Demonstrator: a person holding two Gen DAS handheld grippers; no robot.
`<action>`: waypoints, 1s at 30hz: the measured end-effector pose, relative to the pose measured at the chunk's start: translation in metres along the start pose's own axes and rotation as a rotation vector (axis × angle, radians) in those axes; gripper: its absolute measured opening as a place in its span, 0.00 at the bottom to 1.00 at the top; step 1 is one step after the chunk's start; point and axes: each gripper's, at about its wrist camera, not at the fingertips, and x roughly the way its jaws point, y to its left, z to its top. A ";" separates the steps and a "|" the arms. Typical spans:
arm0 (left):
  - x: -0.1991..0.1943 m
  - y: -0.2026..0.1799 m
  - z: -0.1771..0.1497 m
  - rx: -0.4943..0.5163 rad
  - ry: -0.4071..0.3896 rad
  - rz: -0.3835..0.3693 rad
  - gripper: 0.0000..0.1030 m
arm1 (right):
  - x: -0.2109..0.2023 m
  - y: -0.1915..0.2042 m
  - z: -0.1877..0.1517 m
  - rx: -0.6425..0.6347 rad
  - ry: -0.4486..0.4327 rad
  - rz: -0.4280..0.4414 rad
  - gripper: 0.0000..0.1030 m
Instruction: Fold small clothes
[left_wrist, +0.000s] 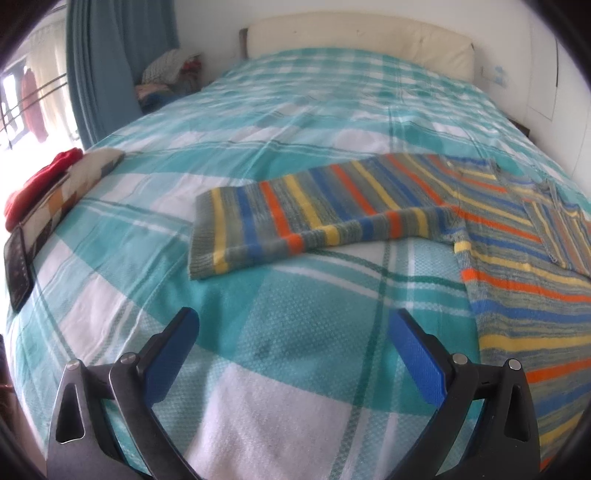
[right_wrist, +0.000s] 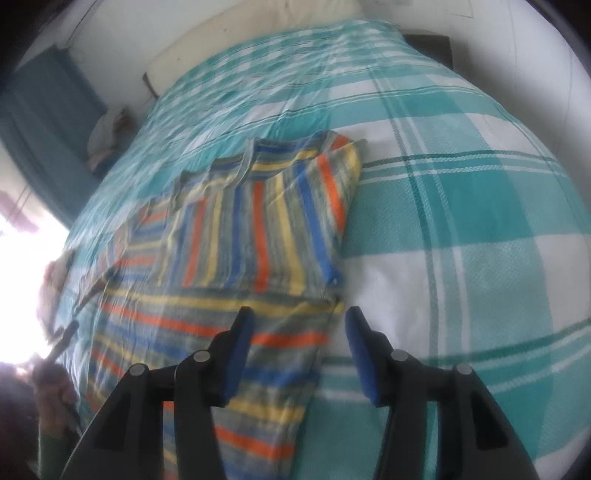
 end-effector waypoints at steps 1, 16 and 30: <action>0.003 -0.002 -0.002 0.011 0.020 -0.006 1.00 | -0.003 -0.001 -0.011 -0.020 -0.010 -0.026 0.50; -0.006 0.057 0.015 -0.228 0.083 -0.258 0.99 | 0.001 -0.031 -0.066 -0.114 -0.177 -0.270 0.75; 0.102 0.096 0.081 -0.225 0.288 -0.035 0.79 | 0.003 -0.029 -0.066 -0.098 -0.178 -0.253 0.77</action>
